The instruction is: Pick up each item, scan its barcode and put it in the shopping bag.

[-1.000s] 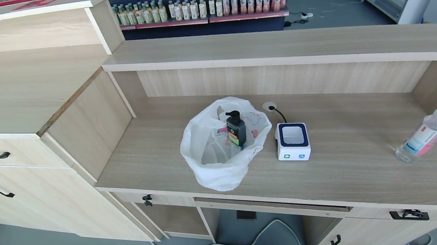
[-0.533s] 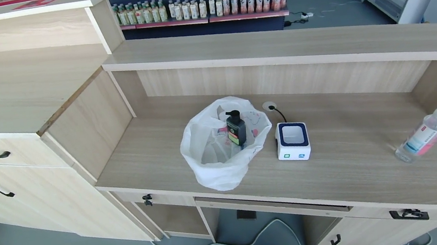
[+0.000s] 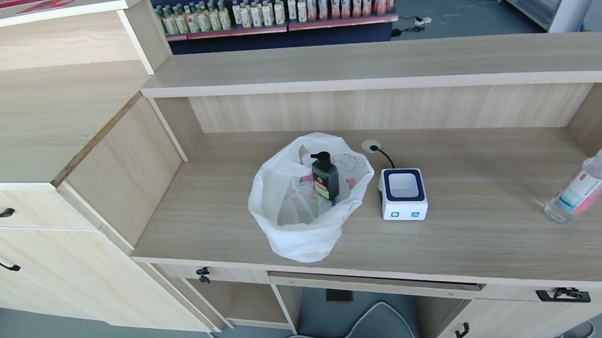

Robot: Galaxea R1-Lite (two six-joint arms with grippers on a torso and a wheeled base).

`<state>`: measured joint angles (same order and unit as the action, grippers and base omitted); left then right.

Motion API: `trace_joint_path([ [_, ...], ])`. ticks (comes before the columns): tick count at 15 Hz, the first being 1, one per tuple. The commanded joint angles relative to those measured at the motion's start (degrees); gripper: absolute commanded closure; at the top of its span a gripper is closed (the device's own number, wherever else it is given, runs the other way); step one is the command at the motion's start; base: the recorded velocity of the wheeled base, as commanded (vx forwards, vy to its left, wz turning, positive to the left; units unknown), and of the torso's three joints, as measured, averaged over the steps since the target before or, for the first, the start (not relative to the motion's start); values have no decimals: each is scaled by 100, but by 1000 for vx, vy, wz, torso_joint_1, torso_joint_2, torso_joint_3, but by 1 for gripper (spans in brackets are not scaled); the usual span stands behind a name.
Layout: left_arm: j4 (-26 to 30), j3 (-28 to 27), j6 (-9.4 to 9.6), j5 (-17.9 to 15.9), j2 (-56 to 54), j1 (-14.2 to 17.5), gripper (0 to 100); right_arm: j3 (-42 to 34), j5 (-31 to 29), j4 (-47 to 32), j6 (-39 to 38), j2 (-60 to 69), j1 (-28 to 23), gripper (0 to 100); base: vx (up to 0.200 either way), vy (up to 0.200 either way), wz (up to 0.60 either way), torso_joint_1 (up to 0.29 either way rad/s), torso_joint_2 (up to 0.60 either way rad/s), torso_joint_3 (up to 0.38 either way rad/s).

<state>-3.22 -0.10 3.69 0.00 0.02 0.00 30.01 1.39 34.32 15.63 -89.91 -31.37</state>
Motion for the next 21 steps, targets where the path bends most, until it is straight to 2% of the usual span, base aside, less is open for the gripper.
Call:
trace_joint_path([
  [1, -3, 1, 0, 0, -2, 0, 0, -171, 107, 172, -77, 70, -1, 0, 0, 0, 0, 0, 0, 0],
  [12, 5, 1, -27, -26, -2, 0, 0, -136, 300, 321, -139, 43, -1, 0, 0, 0, 0, 0, 0, 0],
  [13, 5, 1, -106, -26, -2, 0, 0, -101, 300, 330, -148, 35, -1, 0, -200, 0, 0, 12, 2, 2],
  [16, -3, 1, -114, 9, -2, 0, 0, -39, 300, 330, -157, -9, -1, 0, -200, 0, 0, 12, 10, 1],
  [18, -3, 1, -114, 0, -2, 0, 0, 66, 318, 330, -218, -62, -1, 0, 0, 0, 0, 0, 0, 0],
  [21, -3, 1, -114, 0, -2, 0, 0, 479, 705, 330, -394, -335, -10, 0, 0, 0, 0, 0, 0, 0],
])
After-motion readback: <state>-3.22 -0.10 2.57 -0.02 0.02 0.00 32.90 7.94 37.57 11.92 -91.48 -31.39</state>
